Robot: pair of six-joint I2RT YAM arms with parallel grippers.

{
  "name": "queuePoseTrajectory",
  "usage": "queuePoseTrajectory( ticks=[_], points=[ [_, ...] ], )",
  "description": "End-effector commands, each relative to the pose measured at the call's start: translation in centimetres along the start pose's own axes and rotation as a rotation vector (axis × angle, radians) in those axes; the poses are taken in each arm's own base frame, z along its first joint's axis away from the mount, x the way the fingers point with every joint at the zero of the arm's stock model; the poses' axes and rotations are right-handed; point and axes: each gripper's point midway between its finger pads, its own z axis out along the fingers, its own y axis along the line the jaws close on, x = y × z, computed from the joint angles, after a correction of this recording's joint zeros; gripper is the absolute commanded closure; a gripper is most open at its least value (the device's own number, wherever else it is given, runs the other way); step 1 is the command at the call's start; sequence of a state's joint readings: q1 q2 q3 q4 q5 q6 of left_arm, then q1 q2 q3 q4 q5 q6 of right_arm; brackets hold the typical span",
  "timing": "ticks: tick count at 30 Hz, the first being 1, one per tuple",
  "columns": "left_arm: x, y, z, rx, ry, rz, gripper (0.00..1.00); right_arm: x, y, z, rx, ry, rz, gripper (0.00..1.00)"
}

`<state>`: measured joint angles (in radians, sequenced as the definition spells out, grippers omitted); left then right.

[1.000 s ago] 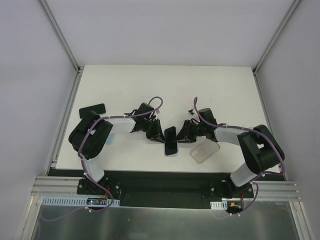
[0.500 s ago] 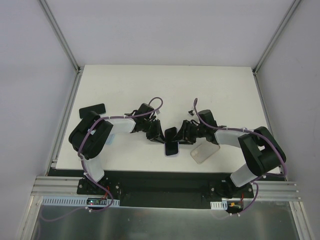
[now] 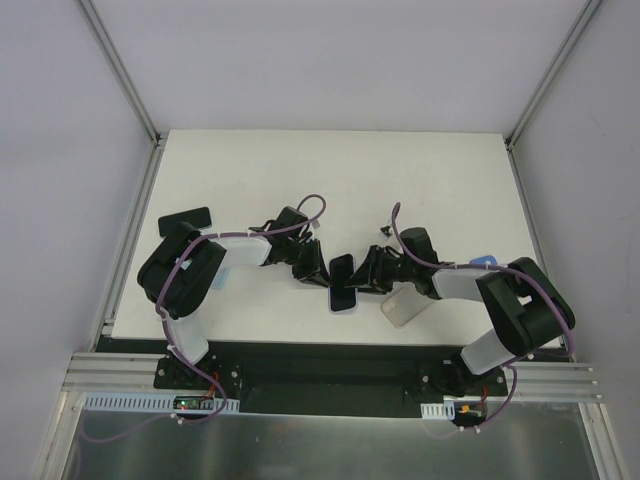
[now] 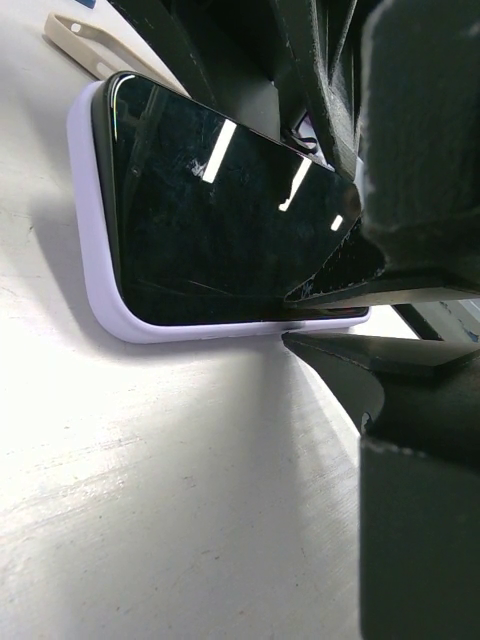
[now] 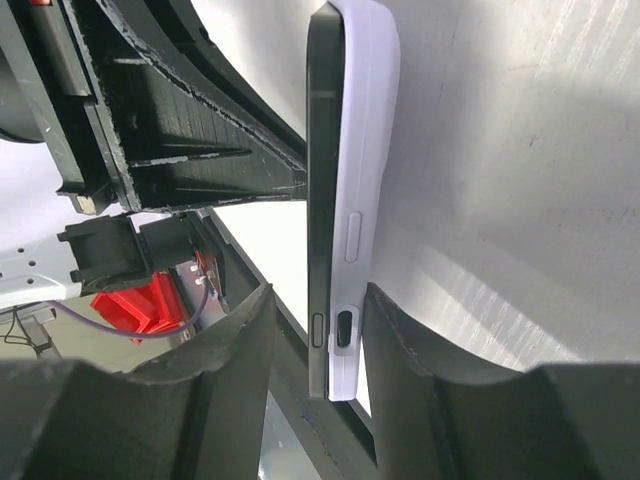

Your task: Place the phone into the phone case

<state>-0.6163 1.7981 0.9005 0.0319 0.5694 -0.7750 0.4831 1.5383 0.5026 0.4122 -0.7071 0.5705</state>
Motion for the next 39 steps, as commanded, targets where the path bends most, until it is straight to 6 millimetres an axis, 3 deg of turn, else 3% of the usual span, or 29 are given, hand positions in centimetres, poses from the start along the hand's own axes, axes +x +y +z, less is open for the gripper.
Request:
queuePoseTrajectory(
  ticks=[1,5,9,13,15,17,19,20,21,24,28,32,35,39],
  points=[
    [1.9,1.3,0.3,-0.039,0.050,-0.025,0.85,-0.5,3.5,-0.5,-0.152,-0.018,-0.067,0.59],
    [2.0,1.1,0.1,-0.034,0.053,-0.027,0.84,-0.8,3.8,-0.1,-0.185,-0.031,-0.038,0.67],
    [2.1,1.1,0.1,-0.033,0.054,-0.032,0.82,-0.7,3.0,0.1,-0.165,-0.036,-0.028,0.86],
    [2.0,0.7,-0.1,-0.021,0.051,-0.030,0.78,-0.6,2.4,0.2,-0.117,-0.034,-0.042,0.93],
    [1.9,0.6,-0.1,-0.019,0.052,-0.031,0.78,-0.3,1.1,0.3,-0.033,-0.021,-0.040,0.96],
    [1.8,0.4,-0.1,-0.016,0.050,-0.029,0.78,-0.4,1.1,0.2,-0.011,-0.023,-0.043,0.94],
    [1.8,0.6,0.0,-0.019,0.052,-0.029,0.78,-0.7,1.4,0.2,-0.005,-0.026,-0.045,0.84],
    [1.8,0.5,0.0,-0.018,0.050,-0.028,0.78,-0.6,1.1,0.2,0.012,-0.021,-0.037,0.71],
    [1.8,0.6,0.0,-0.019,0.054,-0.030,0.78,-0.6,1.0,0.2,0.017,-0.019,-0.036,0.65],
    [1.8,0.6,0.0,-0.020,0.052,-0.030,0.78,-0.4,1.1,0.4,0.017,-0.005,-0.035,0.60],
    [1.8,0.7,0.0,-0.024,0.051,-0.034,0.78,0.2,0.6,0.7,0.035,0.015,-0.019,0.62],
    [1.8,0.4,-0.1,-0.014,0.051,-0.023,0.77,0.2,0.1,0.7,0.063,0.015,-0.025,0.83],
    [1.5,-0.5,-1.0,0.020,0.032,0.040,0.71,0.0,0.6,0.4,0.049,0.006,-0.037,0.90],
    [0.2,-2.2,-4.3,0.073,-0.043,0.111,0.59,-0.7,2.6,-0.6,0.007,-0.028,-0.082,0.94]
  ],
)
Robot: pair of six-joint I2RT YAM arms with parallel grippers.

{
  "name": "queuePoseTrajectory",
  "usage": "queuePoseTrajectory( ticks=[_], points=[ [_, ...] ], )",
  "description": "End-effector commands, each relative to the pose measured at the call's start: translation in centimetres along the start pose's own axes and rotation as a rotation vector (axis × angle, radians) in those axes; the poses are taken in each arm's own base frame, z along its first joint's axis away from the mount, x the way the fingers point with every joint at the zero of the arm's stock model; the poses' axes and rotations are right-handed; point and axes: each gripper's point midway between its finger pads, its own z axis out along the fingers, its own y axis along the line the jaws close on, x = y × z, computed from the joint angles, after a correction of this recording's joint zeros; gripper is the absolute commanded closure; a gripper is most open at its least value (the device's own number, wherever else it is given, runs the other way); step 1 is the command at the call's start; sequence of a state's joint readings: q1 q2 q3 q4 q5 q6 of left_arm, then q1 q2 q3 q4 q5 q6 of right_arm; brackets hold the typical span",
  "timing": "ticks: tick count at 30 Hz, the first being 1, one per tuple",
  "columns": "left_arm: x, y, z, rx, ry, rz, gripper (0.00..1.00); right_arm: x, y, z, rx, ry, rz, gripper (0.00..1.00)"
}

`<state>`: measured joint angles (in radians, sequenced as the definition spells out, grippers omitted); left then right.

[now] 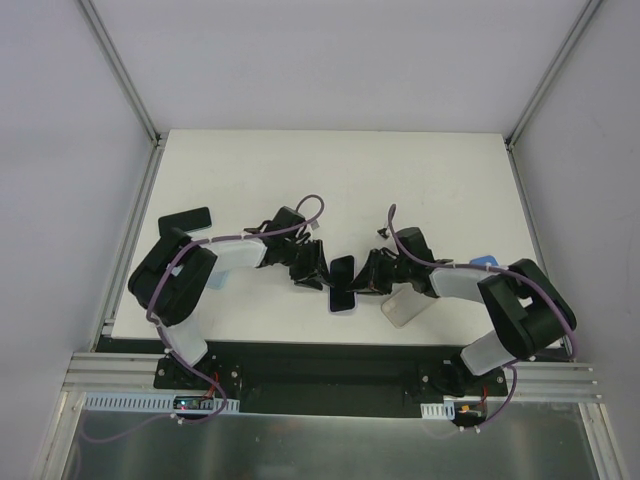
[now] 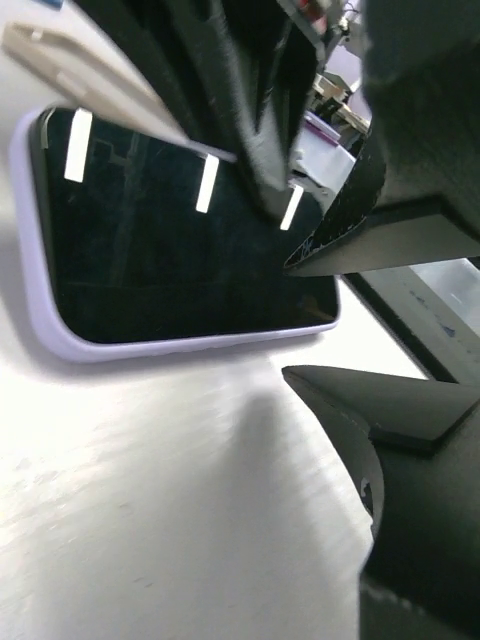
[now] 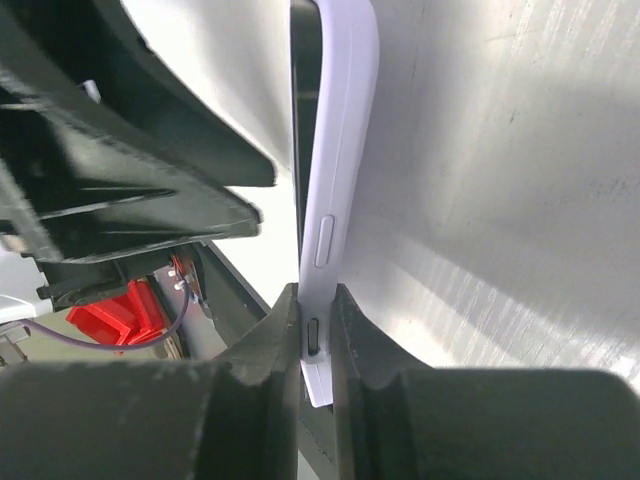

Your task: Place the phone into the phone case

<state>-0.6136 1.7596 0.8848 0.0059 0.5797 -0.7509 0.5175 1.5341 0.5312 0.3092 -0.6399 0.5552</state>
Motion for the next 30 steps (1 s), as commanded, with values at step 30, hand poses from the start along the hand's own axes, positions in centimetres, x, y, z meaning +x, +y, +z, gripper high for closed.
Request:
queuePoseTrajectory(
  ticks=[30],
  points=[
    [3.4,-13.2,-12.5,0.741,-0.115,0.395,0.45,0.3,17.1,-10.5,-0.487,-0.226,-0.429,0.95]
  ],
)
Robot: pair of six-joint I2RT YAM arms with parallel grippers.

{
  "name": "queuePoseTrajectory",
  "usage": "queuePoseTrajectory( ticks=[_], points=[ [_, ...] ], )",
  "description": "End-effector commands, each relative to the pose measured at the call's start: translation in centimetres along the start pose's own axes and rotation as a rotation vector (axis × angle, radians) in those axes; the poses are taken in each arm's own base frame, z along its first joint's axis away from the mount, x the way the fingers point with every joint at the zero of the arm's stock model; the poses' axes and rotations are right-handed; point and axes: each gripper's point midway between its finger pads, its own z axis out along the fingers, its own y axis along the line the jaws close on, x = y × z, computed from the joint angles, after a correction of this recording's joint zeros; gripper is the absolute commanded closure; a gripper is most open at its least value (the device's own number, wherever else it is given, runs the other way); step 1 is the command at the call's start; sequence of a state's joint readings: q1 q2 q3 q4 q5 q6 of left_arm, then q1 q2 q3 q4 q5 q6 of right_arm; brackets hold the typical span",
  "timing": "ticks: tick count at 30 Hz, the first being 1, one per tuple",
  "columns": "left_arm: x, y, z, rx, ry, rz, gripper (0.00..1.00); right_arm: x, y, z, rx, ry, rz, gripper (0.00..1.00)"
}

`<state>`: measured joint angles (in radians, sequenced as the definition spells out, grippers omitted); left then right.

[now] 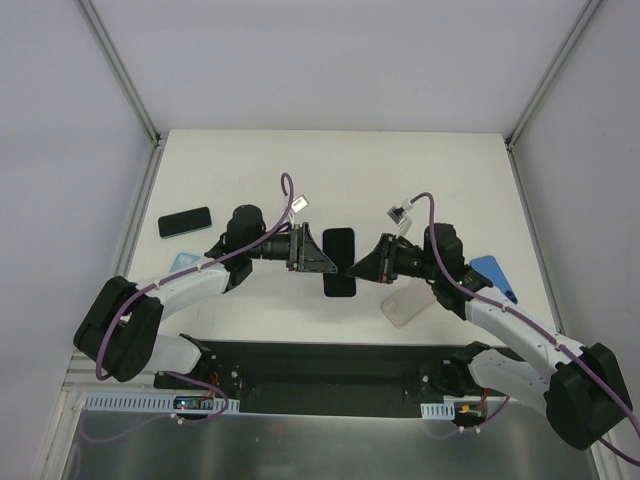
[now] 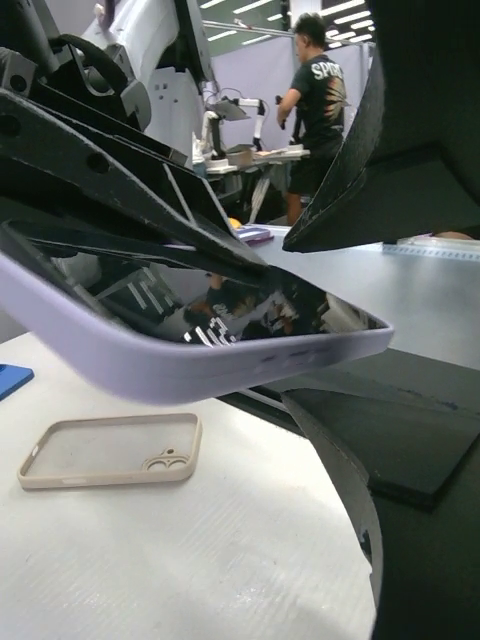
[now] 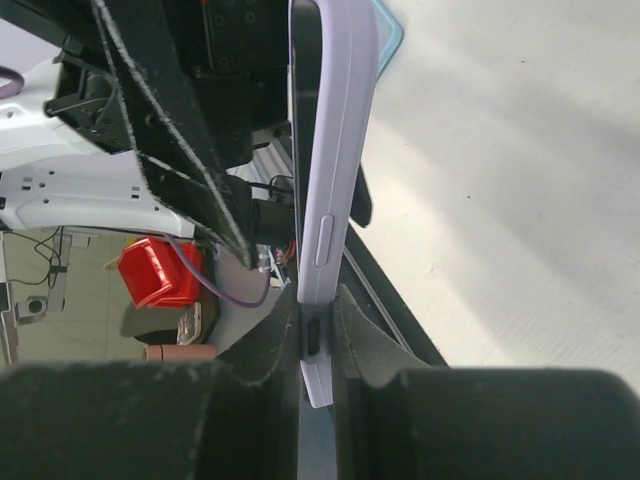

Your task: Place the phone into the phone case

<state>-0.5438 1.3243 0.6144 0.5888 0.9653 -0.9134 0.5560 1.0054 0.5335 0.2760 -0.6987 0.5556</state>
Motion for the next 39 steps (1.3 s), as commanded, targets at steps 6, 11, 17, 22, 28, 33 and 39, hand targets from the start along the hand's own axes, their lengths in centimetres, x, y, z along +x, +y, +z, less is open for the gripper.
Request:
queuePoseTrajectory(
  ticks=[6,11,17,22,28,33,39],
  points=[
    [-0.2,-3.1,0.2,0.156,0.010,0.075,0.81,-1.7,5.1,-0.3,-0.157,-0.047,-0.116,0.82],
    [0.5,-4.3,-0.4,0.195,0.053,0.114,0.99,-2.7,4.6,-1.7,-0.029,-0.092,-0.167,0.40],
    [1.6,-5.8,-1.1,0.249,0.120,0.172,1.00,-3.7,5.6,-3.1,0.037,-0.106,-0.228,0.19],
    [2.6,-7.1,-1.2,0.289,0.161,0.220,1.00,-4.1,5.9,-3.5,0.043,-0.093,-0.247,0.18],
    [3.7,-7.9,-1.0,0.320,0.208,0.237,1.00,-3.8,6.9,-3.1,-0.017,-0.037,-0.249,0.21],
    [4.0,-8.3,-1.1,0.337,0.217,0.257,1.00,-3.8,7.5,-3.0,-0.051,-0.036,-0.254,0.35],
    [4.0,-8.3,-1.0,0.341,0.221,0.252,1.00,-3.6,8.1,-2.8,-0.108,-0.028,-0.258,0.63]
  ],
)
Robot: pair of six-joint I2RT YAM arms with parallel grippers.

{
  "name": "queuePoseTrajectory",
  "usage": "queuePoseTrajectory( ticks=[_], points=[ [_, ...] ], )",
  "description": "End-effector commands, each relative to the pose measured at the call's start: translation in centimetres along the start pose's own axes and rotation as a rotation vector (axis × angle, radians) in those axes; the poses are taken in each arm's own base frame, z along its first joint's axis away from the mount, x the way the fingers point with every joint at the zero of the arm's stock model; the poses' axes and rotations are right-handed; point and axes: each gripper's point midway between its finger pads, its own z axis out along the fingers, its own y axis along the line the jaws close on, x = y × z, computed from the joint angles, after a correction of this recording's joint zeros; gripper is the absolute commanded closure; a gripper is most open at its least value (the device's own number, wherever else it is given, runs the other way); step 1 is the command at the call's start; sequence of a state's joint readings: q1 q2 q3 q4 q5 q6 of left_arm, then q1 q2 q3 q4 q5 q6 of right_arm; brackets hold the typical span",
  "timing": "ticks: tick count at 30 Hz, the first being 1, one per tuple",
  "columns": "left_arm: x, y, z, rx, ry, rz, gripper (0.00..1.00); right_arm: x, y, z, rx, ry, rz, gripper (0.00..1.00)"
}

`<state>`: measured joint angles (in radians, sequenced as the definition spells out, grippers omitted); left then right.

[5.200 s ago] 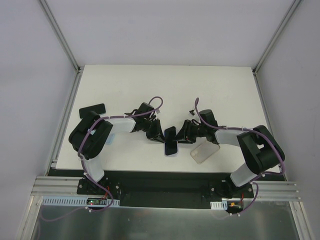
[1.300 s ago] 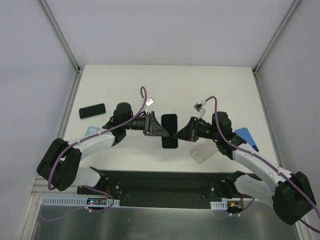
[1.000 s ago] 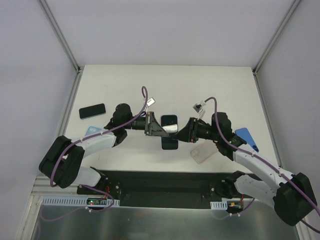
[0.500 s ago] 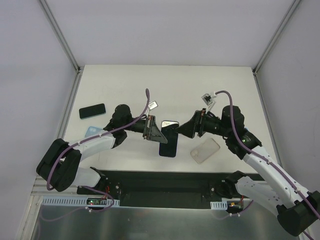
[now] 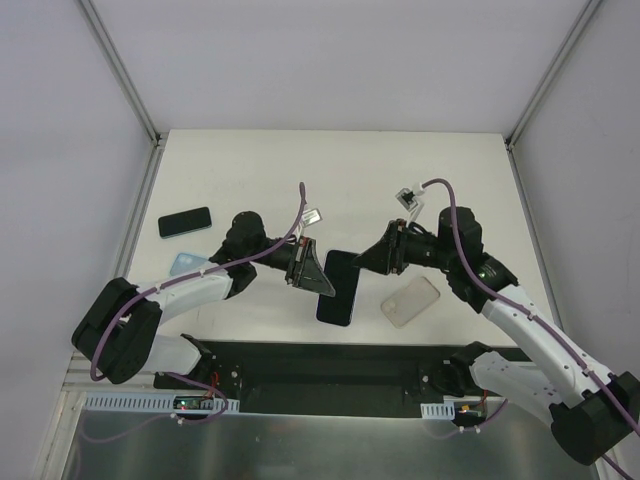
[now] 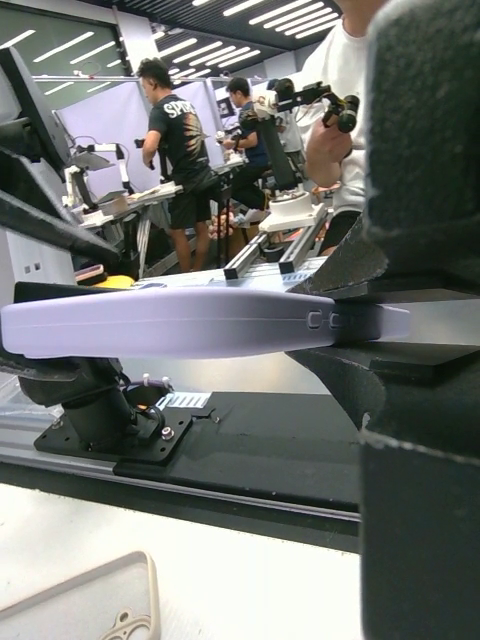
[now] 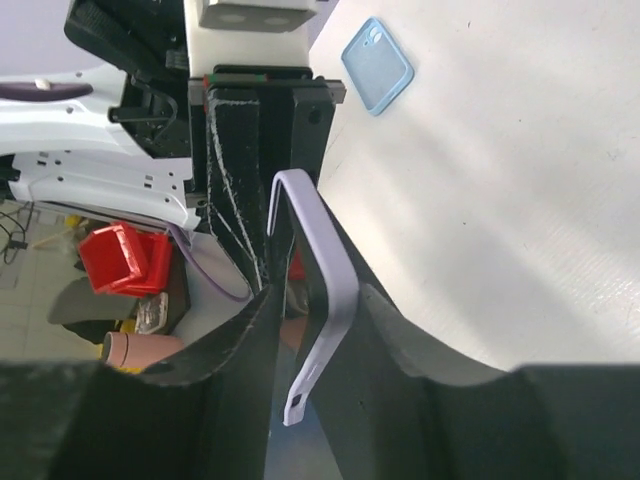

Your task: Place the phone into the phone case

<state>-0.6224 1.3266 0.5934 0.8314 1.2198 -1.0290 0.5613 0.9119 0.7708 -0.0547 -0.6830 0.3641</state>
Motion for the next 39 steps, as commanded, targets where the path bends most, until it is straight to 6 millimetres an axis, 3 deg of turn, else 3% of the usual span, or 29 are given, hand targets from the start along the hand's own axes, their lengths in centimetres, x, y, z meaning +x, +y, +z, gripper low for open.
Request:
queuePoseTrajectory(
  ticks=[1,3,4,5,11,12,13,16,19,22,27,39],
  points=[
    [-0.8,-3.0,0.1,0.071,0.008,0.175,1.00,-1.4,2.8,-0.1,-0.127,-0.021,-0.069,0.72],
    [-0.9,-2.8,0.2,0.070,0.009,0.170,1.00,-1.3,3.0,-0.1,-0.142,-0.012,-0.071,0.81],
    [-1.0,-2.8,0.2,0.068,0.008,0.165,1.00,-1.1,3.2,-0.1,-0.156,0.002,-0.067,0.93],
    [-1.0,-2.5,0.3,0.064,0.009,0.155,1.00,-1.1,3.3,-0.1,-0.162,0.002,-0.068,0.98],
    [-1.3,-0.1,0.7,-0.002,0.016,0.063,1.00,-1.5,3.9,-0.6,-0.158,-0.019,-0.095,0.98],
    [-1.4,0.1,0.7,-0.007,0.014,0.064,1.00,-1.5,4.0,-0.7,-0.160,-0.014,-0.096,0.96],
    [-1.5,0.2,0.7,-0.014,0.007,0.064,1.00,-1.4,3.9,-0.7,-0.155,-0.010,-0.090,0.77],
    [-2.1,0.4,0.8,-0.032,-0.021,0.077,1.00,-0.8,3.5,-0.4,-0.156,0.020,-0.065,0.67],
    [-3.2,0.2,0.7,-0.057,-0.064,0.082,1.00,0.8,2.3,-0.2,-0.145,0.054,-0.035,0.40],
    [-5.1,0.5,0.0,-0.096,-0.146,0.065,1.00,2.5,1.1,-0.5,-0.126,0.060,-0.009,0.30],
    [-7.1,0.3,-0.7,-0.130,-0.252,0.047,1.00,3.9,0.3,-0.5,-0.139,0.045,0.039,0.29],
    [-8.1,-0.3,-0.5,-0.088,-0.297,0.026,1.00,5.1,-0.6,0.1,-0.158,0.067,0.063,0.40]
  ],
)
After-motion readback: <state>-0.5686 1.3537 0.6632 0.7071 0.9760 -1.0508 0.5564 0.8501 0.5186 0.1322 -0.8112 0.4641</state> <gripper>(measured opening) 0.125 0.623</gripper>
